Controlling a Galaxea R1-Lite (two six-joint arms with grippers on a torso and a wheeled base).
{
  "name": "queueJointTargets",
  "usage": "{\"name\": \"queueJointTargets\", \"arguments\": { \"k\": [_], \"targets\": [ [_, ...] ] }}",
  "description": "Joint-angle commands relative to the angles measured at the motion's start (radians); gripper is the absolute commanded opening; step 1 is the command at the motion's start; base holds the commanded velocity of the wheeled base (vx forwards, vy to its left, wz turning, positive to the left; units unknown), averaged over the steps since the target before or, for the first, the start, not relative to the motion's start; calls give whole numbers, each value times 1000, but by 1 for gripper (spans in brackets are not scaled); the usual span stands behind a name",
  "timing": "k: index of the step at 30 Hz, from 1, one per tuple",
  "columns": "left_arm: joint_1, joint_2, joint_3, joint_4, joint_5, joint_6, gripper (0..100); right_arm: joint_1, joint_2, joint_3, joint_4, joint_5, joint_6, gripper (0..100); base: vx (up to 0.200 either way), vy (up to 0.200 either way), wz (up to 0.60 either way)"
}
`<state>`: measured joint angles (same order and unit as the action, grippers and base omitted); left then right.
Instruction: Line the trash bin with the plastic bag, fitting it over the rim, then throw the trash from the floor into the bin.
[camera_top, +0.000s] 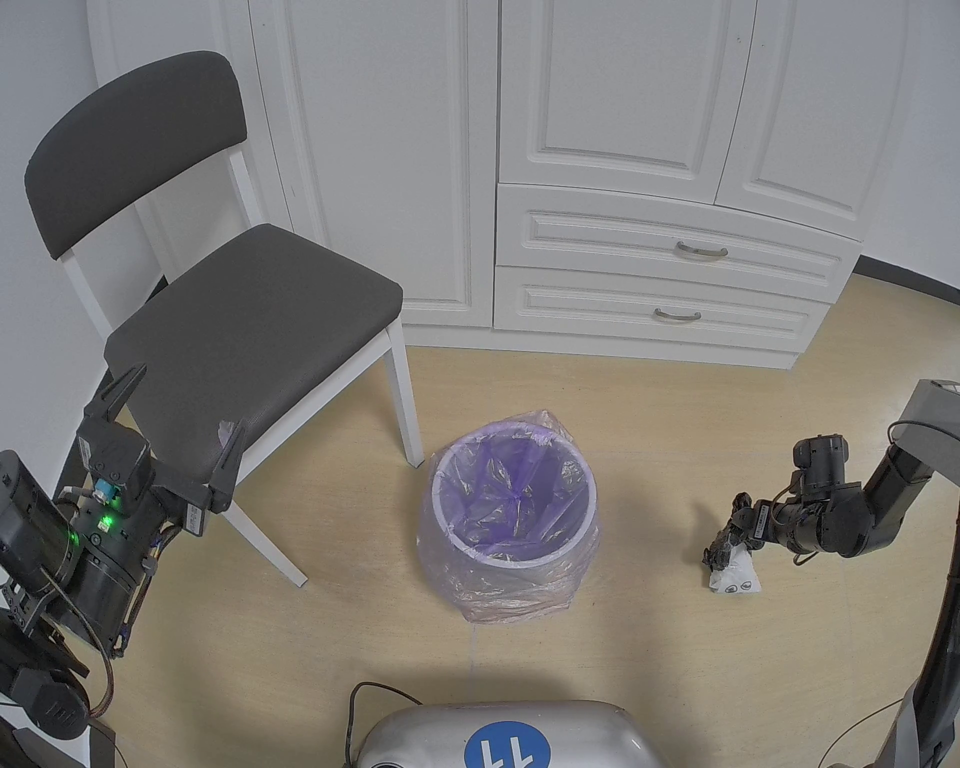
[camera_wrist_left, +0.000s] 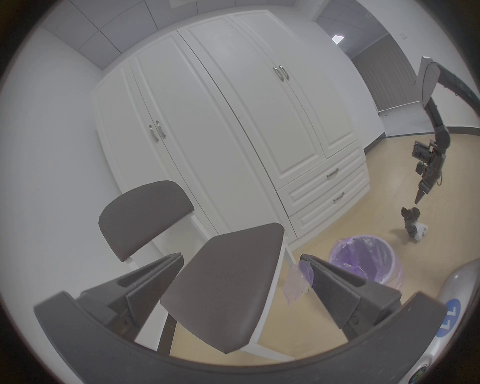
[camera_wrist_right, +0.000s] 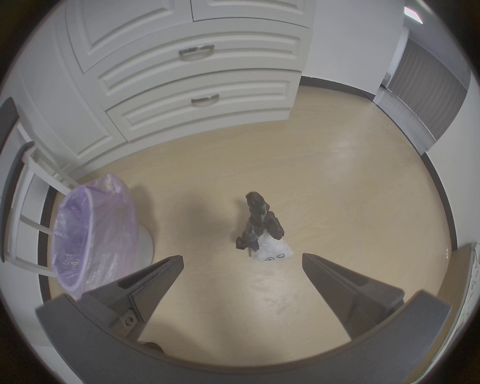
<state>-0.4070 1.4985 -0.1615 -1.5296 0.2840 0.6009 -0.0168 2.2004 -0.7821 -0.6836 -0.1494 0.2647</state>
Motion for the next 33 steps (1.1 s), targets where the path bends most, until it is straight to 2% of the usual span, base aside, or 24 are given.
{"name": "queueJointTargets", "arguments": {
  "k": [1, 8, 15, 18, 22, 33],
  "targets": [
    [-6, 19, 33, -1, -2, 7, 100, -31, 111, -49, 1, 2, 1, 100, 0, 0, 0],
    [-6, 23, 45, 0, 0, 10, 100, -75, 177, -124, 10, 31, 1, 100, 0, 0, 0],
    [-4, 42, 63, 2, 3, 31, 100, -86, 205, -184, 53, 39, 4, 100, 0, 0, 0],
    [-3, 45, 66, 2, 14, 33, 100, -88, 216, -192, 52, 39, 4, 100, 0, 0, 0],
    [-4, 55, 66, 2, 76, 39, 100, -94, 240, -223, 53, 39, 4, 100, 0, 0, 0],
    [-18, 68, 66, 0, 83, 33, 100, -111, 301, -318, 56, 37, 2, 100, 0, 0, 0]
  ]
}}
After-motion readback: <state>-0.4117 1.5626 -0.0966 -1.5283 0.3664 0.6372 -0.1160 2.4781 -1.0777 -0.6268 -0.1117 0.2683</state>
